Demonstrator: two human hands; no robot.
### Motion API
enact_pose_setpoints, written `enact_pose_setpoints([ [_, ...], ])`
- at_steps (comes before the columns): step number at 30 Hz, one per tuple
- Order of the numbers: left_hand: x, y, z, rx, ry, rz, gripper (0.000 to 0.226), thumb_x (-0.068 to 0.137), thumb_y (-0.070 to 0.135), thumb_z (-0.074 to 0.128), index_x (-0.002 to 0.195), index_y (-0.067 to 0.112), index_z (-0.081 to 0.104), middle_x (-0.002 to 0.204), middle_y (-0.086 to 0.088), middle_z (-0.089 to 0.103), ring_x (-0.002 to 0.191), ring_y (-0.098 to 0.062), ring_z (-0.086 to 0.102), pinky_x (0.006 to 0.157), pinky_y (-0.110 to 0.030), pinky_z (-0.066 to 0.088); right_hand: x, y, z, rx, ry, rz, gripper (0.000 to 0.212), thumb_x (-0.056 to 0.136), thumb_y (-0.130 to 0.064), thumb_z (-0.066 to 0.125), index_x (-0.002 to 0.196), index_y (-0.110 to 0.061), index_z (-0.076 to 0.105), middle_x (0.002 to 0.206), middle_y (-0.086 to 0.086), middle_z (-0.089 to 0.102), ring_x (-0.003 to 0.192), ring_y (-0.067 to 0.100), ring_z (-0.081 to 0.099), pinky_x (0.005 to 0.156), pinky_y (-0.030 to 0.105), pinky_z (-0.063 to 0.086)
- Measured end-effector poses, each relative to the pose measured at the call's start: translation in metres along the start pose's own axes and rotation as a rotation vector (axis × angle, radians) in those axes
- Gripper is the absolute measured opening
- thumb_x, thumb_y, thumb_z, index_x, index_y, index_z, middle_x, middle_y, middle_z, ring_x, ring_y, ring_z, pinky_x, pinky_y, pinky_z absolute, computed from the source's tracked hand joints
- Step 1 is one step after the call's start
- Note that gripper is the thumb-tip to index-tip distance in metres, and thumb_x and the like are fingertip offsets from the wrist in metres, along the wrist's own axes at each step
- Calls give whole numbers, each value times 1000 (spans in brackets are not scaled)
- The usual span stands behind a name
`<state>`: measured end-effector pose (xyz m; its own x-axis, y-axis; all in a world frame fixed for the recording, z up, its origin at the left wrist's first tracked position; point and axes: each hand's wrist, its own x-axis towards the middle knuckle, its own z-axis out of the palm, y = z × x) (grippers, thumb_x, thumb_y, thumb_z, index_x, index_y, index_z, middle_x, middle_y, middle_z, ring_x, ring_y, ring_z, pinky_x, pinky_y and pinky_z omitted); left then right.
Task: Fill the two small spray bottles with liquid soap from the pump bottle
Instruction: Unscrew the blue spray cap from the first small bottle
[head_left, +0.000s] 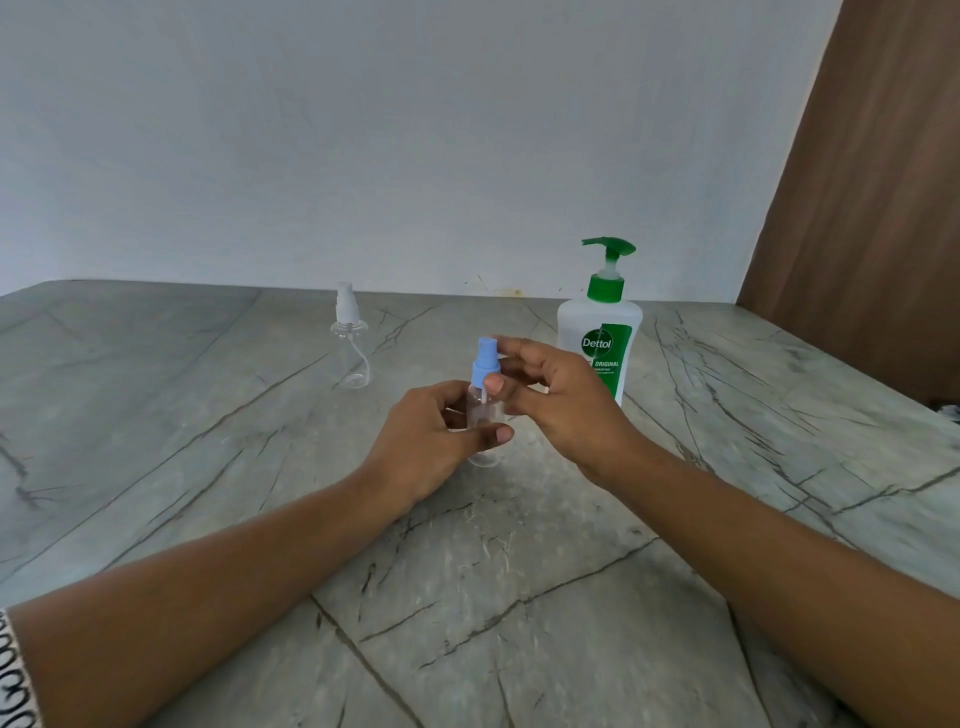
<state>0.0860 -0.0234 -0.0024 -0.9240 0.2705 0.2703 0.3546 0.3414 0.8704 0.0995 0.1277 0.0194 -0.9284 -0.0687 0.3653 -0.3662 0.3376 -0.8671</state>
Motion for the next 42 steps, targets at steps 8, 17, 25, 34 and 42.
enact_pose_setpoints([
  [8, 0, 3, -1, 34, -14, 28, 37, 71, 32, 77, 106, 28, 67, 87, 11, 71, 80, 1, 65, 70, -13, 46, -2, -2, 11, 9, 139, 48, 37, 71, -34, 80, 90, -25, 49, 93, -9, 60, 83, 6, 58, 73, 22, 50],
  [17, 0, 1, 0, -79, -3, -15, 32, 68, 25, 80, 98, 21, 68, 83, 3, 70, 72, -7, 66, 65, -14, 49, -2, -1, 7, 35, 58, 79, 21, 89, -24, 62, 110, -22, 63, 109, -6, 62, 98, 4, 57, 90, 30, 46],
  [25, 2, 0, -2, -184, -34, -14, 40, 64, 16, 83, 98, 14, 62, 88, -3, 72, 81, -15, 70, 76, -28, 54, -5, -2, 12, -32, 194, -3, 43, 71, -38, 78, 105, -30, 52, 100, -18, 57, 91, 1, 53, 75, 15, 44],
  [34, 3, -1, -2, -199, -24, -16, 42, 61, 15, 84, 96, 6, 62, 85, -5, 71, 72, -12, 68, 65, -20, 52, -1, 2, 4, 56, 143, -28, 25, 73, -19, 79, 91, -23, 62, 89, -8, 67, 84, 2, 61, 80, 19, 49],
  [42, 2, 1, 0, -228, -40, 3, 39, 65, 8, 81, 98, 3, 61, 84, -4, 71, 78, -14, 70, 68, -21, 53, -4, 2, 8, 74, 77, -26, 52, 71, -38, 76, 117, -32, 52, 113, -19, 59, 101, -7, 55, 81, 9, 42],
])
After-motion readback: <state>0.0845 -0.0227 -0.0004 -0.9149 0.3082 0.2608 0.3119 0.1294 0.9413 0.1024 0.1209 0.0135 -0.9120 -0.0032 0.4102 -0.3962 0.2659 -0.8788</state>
